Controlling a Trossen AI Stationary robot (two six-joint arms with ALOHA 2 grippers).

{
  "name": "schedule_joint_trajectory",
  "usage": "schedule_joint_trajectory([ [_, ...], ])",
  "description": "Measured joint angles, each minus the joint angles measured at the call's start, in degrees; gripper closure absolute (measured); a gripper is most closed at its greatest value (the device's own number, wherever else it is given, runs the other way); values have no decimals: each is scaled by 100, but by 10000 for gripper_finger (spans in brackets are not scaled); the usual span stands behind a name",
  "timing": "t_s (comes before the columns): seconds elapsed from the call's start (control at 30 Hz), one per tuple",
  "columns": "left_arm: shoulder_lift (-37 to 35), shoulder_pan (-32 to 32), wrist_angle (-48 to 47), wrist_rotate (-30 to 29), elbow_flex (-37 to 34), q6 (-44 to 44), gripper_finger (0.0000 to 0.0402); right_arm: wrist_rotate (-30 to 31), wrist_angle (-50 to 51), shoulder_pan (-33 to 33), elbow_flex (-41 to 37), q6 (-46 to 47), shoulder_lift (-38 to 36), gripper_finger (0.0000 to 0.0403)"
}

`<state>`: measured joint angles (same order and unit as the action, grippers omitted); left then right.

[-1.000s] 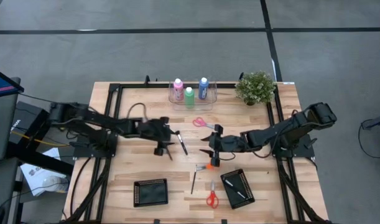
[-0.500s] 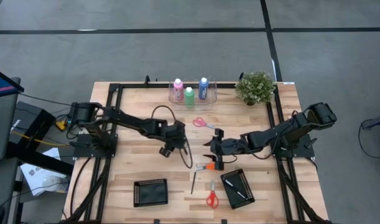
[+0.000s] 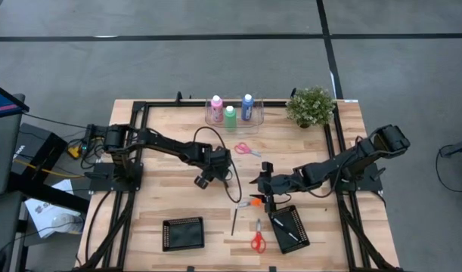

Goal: Pick & Place Paint Supplies
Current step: Put the black paint brush into the right black bin

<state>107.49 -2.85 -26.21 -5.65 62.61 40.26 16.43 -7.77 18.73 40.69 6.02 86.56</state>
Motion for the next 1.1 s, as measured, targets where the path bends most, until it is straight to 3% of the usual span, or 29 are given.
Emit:
schedule_joint_trajectory([
  [0.4,19,-9,39,0,-11,-262,374,8,-26,136,0,107,0,200],
  [0.83,34,130,109,-384,-15,-1077,378,35,-302,134,0,161,0,200],
  [1.1,-318,374,597,-748,-43,-1184,378,176,-788,-289,-186,-23,0,200],
])
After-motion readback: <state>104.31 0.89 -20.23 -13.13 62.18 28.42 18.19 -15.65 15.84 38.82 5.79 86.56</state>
